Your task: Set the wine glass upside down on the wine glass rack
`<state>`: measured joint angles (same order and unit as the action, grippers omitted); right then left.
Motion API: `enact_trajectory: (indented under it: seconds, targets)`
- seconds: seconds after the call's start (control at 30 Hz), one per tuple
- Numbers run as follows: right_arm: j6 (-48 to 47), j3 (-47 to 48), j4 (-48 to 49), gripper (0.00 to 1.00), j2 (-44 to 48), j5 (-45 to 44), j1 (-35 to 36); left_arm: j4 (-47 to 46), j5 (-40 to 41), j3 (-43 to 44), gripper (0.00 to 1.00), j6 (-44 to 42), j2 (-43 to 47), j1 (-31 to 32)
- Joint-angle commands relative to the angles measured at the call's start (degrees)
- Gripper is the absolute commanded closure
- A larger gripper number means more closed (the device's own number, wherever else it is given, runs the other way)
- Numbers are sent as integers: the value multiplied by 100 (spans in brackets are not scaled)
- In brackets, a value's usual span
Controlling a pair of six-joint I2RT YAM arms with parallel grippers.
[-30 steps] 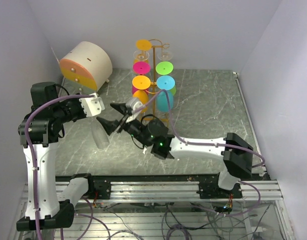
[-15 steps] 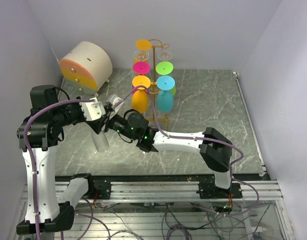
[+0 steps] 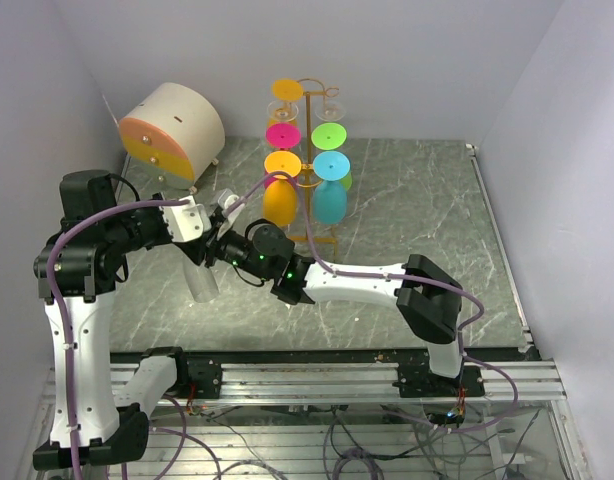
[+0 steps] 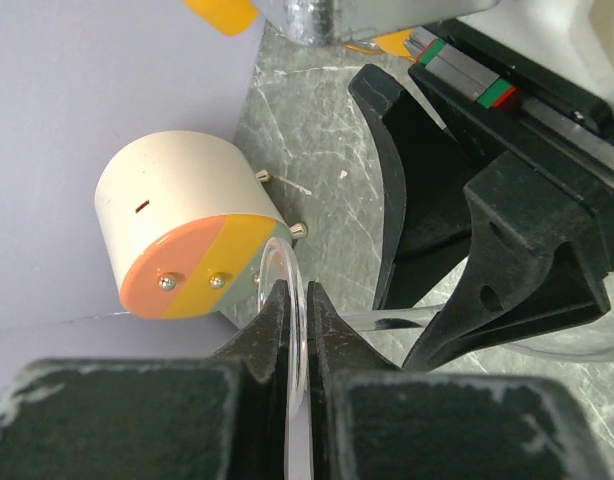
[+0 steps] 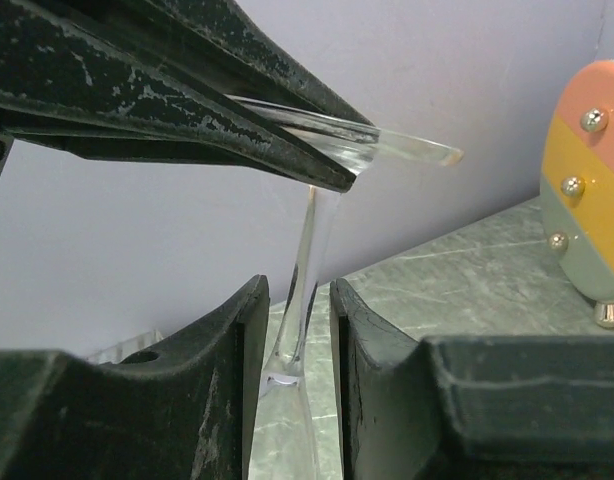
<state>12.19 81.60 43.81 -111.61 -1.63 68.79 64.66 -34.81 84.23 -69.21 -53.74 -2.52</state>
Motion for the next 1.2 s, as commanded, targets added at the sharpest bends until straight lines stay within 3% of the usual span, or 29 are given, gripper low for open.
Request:
enact_trajectory:
  seconds: [0.0,0.13,0.23,0.33,0.4,0.67,0.83,1.07,1.17]
  targets:
    - [149,25,4,69,-80,61,-14,-242,-266,-16,93,-49,57,49]
    - [205,-125,73,72,-1,26,-13,-228,-238,-13,93,-116,39,46]
    - [177,-197,100,84,62,18,-14,-248,-249,-1,93,-114,31,50]
    - [185,-155,-77,88,97,166,-15,-295,-255,13,93,-77,8,50]
    - [210,-153,-153,99,119,226,-15,-310,-251,51,93,-59,-8,46]
    - [386,-40,-333,100,187,285,-20,-449,-343,212,91,267,56,49]
    - [496,-177,-143,100,331,-127,-14,-350,-166,775,73,995,-107,50]
    - [601,-633,96,100,794,-1053,119,581,-25,2046,11,1786,-215,49]
    - [635,-703,101,100,889,-1322,173,995,-243,2443,2,1998,-231,45]
